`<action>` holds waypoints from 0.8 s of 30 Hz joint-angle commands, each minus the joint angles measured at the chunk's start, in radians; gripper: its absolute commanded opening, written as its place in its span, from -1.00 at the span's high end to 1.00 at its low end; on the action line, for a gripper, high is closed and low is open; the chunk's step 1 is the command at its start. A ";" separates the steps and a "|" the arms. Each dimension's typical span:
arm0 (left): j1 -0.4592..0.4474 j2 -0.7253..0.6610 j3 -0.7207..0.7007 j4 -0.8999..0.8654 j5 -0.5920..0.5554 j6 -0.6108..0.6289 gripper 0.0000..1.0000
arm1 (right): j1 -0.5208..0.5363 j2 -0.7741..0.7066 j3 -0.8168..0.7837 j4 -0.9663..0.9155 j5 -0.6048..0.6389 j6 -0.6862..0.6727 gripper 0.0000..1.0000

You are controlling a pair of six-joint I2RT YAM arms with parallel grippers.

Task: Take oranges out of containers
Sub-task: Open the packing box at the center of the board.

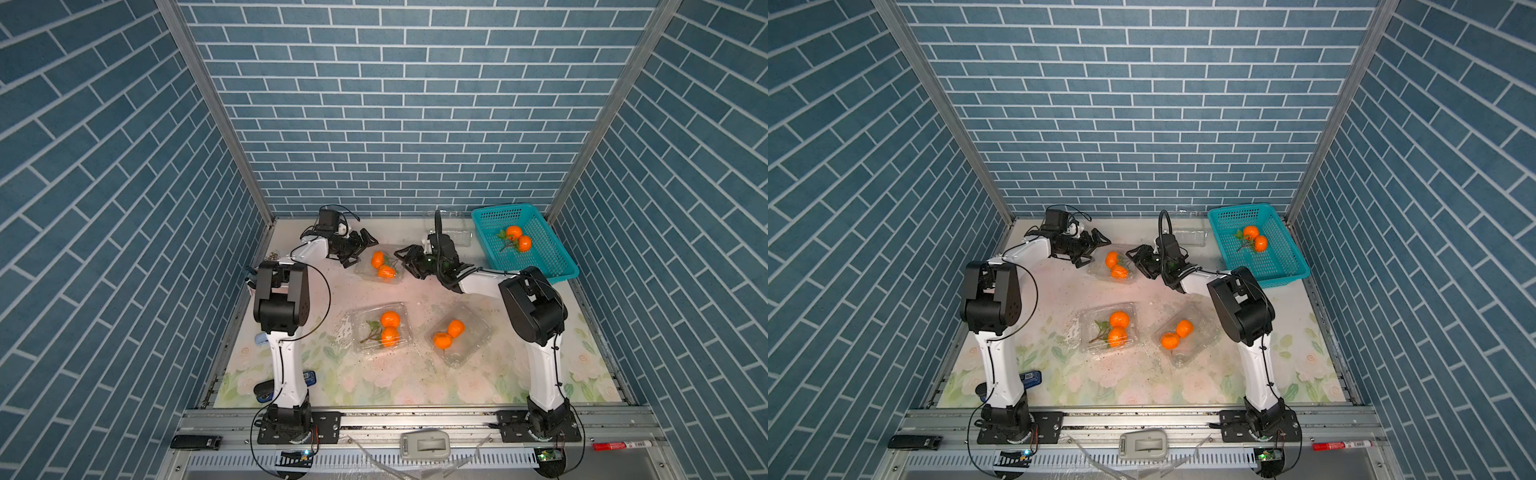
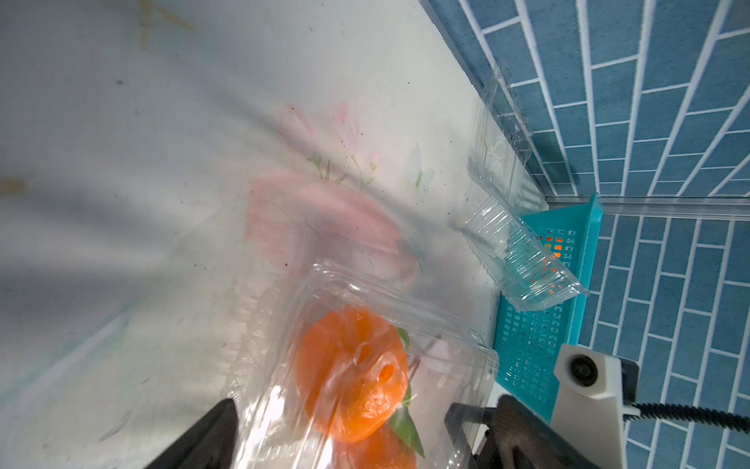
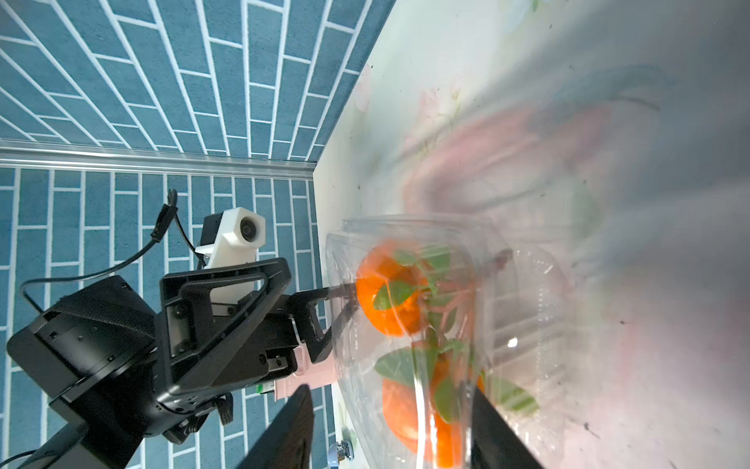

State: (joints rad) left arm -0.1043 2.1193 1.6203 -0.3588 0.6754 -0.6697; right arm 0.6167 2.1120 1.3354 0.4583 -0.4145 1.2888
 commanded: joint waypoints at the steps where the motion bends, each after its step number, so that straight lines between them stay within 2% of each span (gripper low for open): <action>1: -0.005 -0.025 -0.023 0.030 0.037 -0.013 -0.99 | 0.008 0.023 -0.005 0.089 -0.010 0.083 -0.10; 5: -0.005 -0.022 -0.027 0.046 0.052 -0.023 -0.99 | 0.015 0.030 -0.025 0.130 0.002 0.123 0.09; 16: -0.005 -0.028 -0.024 0.049 0.062 -0.029 -0.99 | 0.060 0.075 0.041 0.145 0.030 0.166 0.18; 24: -0.003 -0.033 -0.029 0.056 0.067 -0.040 -0.99 | 0.060 0.061 -0.022 0.223 0.094 0.239 0.40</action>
State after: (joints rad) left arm -0.0891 2.1189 1.6035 -0.3111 0.6785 -0.6895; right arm 0.6617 2.1773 1.3247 0.6010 -0.3508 1.4551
